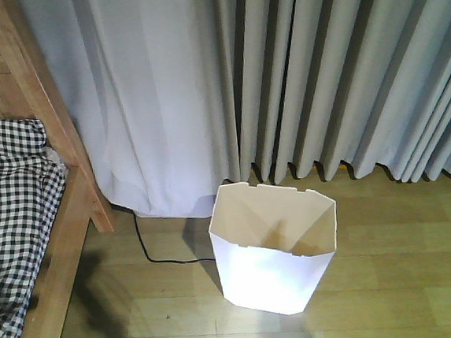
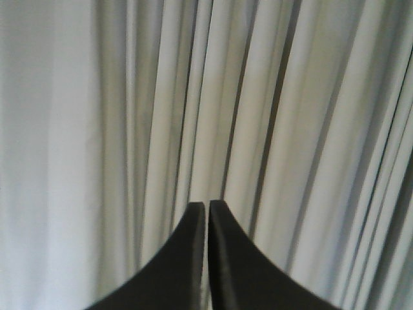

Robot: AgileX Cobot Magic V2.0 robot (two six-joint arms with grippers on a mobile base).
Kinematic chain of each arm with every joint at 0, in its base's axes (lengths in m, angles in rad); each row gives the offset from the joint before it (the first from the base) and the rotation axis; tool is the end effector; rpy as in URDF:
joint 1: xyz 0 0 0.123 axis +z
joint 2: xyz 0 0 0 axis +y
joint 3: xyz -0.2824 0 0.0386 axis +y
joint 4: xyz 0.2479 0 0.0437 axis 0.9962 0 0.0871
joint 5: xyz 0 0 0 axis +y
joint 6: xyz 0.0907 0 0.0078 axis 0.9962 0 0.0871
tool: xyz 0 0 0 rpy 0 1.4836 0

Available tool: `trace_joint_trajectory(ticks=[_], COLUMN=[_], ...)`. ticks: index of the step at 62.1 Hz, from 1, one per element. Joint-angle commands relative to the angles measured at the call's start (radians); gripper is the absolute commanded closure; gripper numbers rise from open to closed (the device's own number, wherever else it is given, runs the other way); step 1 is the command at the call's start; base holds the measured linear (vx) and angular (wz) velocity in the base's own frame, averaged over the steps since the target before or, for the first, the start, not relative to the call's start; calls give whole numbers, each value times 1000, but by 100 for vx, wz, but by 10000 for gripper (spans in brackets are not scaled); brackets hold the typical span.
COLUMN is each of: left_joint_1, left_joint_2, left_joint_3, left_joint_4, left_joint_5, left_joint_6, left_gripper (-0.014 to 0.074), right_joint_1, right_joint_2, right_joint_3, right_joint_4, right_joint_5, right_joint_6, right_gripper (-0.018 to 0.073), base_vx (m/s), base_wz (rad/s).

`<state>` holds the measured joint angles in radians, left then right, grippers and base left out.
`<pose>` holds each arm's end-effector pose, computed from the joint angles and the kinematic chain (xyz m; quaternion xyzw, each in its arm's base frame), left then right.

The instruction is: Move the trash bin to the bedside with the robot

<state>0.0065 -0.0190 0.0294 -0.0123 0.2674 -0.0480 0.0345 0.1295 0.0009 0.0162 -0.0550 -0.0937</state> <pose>0.0546 0.0001 0.1800 -0.0245 0.7708 -0.0182 0.6364 0.0674 0.0022 0.2098 -0.0390 0.7018 -0.0156 0.7111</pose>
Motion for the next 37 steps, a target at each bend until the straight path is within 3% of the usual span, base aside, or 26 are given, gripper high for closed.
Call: trace_joint_trajectory(ticks=[1,10,20,37], left_joint_1=[-4,-4,-4,-4], left_joint_2=[-10,-10,-10,-10], left_joint_3=[29,29,29,29], left_joint_4=[-4,-4,-4,-4], left_joint_5=[-74,-74,-74,-74], left_joint_6=[-8,-8,-8,-8], left_gripper=[602,602,602,602], right_joint_1=[0,-1,-1,-26], right_joint_2=[-44,-158,-153,-153], right_joint_3=[49,46,46,46], right_joint_4=[-29,-51,-97,-96], right_joint_5=[-101,26,25,24], right_joint_6=[79,94,94,104], right_gripper=[570,570,570,570], base_vx=[0,0,0,0], base_wz=[0,0,0,0])
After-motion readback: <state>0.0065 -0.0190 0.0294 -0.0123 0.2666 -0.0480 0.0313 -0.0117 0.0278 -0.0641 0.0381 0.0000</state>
